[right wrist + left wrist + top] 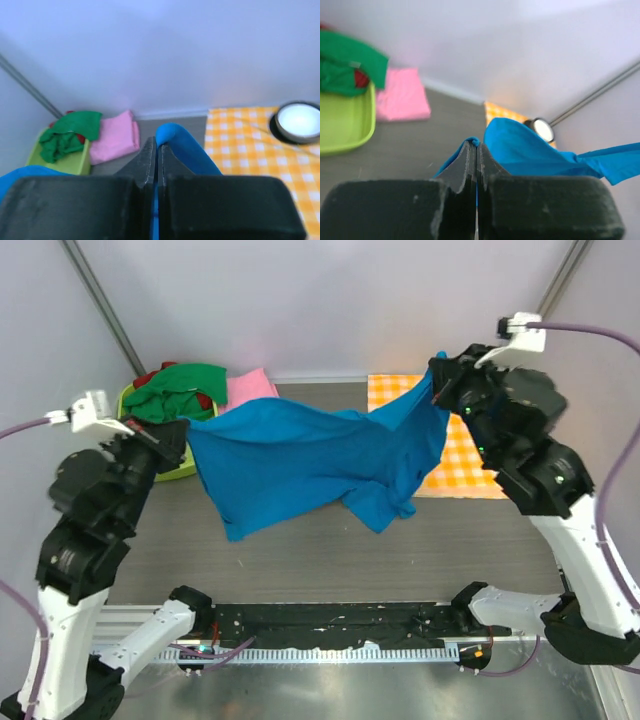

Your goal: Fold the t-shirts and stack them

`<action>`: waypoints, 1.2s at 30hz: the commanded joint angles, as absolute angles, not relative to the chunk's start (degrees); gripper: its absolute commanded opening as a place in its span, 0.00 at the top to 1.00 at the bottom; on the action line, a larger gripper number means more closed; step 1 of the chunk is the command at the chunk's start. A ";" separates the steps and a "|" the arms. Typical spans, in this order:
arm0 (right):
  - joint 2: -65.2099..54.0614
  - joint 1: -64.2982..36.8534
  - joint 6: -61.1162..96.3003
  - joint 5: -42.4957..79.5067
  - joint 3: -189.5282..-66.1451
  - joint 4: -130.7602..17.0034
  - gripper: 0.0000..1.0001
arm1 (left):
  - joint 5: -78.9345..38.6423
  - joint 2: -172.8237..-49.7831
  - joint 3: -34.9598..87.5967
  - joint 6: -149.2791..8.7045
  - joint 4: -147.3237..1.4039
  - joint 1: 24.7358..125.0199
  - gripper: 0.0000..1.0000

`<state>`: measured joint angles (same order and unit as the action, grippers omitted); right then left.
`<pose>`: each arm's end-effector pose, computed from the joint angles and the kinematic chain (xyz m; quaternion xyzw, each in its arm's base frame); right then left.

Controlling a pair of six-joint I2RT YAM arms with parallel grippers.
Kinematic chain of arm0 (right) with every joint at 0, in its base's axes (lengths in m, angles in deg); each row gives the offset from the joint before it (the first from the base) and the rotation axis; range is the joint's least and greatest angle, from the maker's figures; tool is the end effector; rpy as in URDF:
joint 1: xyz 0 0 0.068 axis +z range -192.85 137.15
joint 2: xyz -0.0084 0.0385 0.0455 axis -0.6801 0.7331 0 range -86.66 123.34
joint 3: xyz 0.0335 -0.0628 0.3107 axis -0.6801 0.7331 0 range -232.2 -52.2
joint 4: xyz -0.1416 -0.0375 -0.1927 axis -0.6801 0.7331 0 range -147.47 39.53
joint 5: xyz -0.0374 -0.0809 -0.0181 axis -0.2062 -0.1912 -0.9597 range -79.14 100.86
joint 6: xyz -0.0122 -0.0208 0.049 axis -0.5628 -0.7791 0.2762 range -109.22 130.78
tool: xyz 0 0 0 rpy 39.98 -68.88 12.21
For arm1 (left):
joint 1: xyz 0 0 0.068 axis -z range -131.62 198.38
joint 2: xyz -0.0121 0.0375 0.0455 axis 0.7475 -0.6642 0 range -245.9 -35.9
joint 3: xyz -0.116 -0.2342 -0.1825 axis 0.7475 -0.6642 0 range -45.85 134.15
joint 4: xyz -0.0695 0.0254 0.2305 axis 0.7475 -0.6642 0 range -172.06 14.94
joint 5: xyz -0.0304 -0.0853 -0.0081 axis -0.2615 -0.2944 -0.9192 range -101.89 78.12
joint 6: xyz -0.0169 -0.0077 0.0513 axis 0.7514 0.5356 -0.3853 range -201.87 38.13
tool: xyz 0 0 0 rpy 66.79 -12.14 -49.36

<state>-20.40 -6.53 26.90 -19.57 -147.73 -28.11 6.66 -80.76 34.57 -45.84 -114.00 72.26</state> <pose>0.1451 0.0837 0.5602 0.0628 0.7048 0.1346 0.6937 0.0554 -0.0118 0.5059 -0.1858 0.7024 -0.2365 0.6451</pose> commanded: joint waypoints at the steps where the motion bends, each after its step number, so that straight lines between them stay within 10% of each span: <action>1: -22.66 -5.32 21.15 -2.88 -156.34 -26.01 0.99 | -1.41 -78.36 45.35 -52.68 -111.71 71.93 1.00; 22: -29.53 -20.69 37.67 39.16 -183.87 -41.56 0.99 | -25.60 -73.43 66.39 -50.40 -98.09 71.93 0.99; 36: -40.42 -23.86 36.01 26.96 -135.02 -49.11 0.99 | -15.23 -60.25 16.09 -45.66 -88.44 72.02 1.00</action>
